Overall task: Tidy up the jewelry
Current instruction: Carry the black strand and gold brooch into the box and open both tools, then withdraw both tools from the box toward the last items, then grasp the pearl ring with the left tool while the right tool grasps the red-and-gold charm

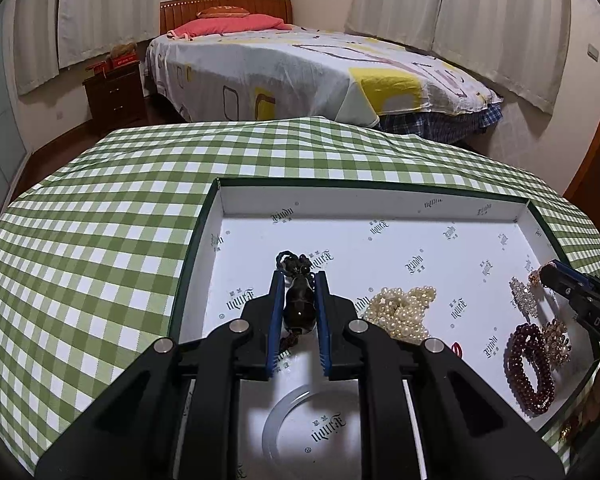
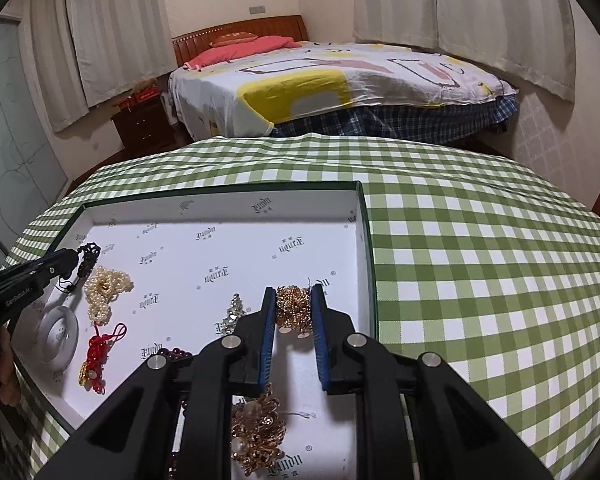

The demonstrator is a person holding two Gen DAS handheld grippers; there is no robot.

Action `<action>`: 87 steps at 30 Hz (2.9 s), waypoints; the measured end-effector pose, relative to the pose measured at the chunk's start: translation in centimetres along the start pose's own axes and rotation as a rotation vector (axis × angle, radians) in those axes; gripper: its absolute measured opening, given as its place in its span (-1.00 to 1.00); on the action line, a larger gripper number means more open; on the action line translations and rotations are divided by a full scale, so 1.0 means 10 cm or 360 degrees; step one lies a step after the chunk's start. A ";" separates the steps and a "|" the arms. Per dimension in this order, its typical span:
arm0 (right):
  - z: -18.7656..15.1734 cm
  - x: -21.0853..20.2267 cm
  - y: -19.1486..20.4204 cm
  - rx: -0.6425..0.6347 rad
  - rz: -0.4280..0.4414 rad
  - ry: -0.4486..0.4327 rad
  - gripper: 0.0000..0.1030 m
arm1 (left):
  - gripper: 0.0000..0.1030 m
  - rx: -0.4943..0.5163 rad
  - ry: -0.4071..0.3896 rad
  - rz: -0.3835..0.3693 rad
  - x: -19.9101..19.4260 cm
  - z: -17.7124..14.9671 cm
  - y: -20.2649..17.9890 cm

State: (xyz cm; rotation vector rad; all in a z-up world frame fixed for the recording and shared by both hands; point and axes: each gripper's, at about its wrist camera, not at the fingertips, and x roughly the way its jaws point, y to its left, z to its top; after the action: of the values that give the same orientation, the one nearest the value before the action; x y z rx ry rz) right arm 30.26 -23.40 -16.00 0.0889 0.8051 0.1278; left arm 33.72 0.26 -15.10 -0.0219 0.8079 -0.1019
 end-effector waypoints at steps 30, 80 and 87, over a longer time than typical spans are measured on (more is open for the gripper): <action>0.02 -0.06 0.00 0.0003 0.0046 -0.0007 -0.25 | 0.20 -0.0051 0.0030 -0.0034 -0.03 0.02 0.05; -1.20 -0.94 0.15 -0.0004 0.0047 0.0105 -0.49 | 0.43 -0.0003 -0.0175 -0.0097 -1.37 -1.25 -0.45; -1.28 -1.01 0.12 0.0031 0.0050 0.0098 -0.72 | 0.43 0.0026 -0.0132 -0.0123 -1.36 -1.33 -0.55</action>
State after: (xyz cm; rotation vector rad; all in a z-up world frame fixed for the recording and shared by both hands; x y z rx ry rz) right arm 14.01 -23.35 -17.47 0.1164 0.8666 0.1527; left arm 14.37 -3.63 -14.16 -0.0416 0.7231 -0.1797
